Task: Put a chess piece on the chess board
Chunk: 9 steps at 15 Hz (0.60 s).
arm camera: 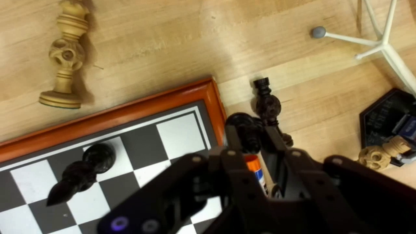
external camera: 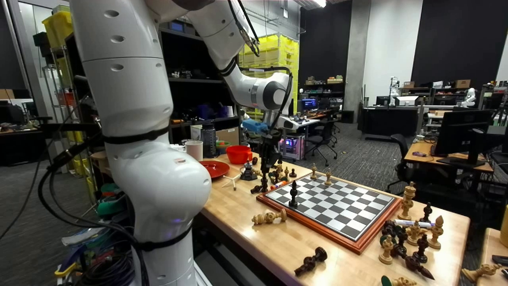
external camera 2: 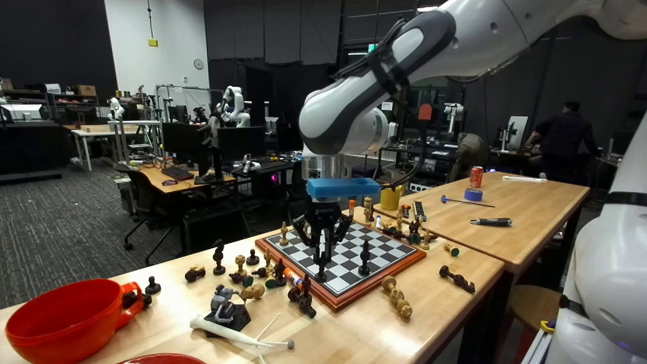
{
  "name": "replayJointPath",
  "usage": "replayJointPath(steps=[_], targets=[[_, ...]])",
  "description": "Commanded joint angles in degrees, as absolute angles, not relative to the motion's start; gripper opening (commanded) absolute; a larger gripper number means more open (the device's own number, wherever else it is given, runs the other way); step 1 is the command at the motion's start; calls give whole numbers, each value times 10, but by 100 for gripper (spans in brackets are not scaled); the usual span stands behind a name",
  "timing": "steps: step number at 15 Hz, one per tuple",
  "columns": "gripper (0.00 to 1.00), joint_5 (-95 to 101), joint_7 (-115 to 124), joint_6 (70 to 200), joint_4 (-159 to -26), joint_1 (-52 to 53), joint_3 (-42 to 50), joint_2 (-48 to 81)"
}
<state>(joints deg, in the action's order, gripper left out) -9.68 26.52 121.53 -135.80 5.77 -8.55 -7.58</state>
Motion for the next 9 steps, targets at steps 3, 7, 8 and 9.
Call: replayJointPath(steps=[3,7,8,9], targets=[[6,-60,276,1206,-1327,41,-74,-45],[6,-47,278,1209,-1311,36,-64,-16],[6,-44,279,1208,-1307,36,-62,-9],[6,-42,279,1209,-1304,36,-60,-2]])
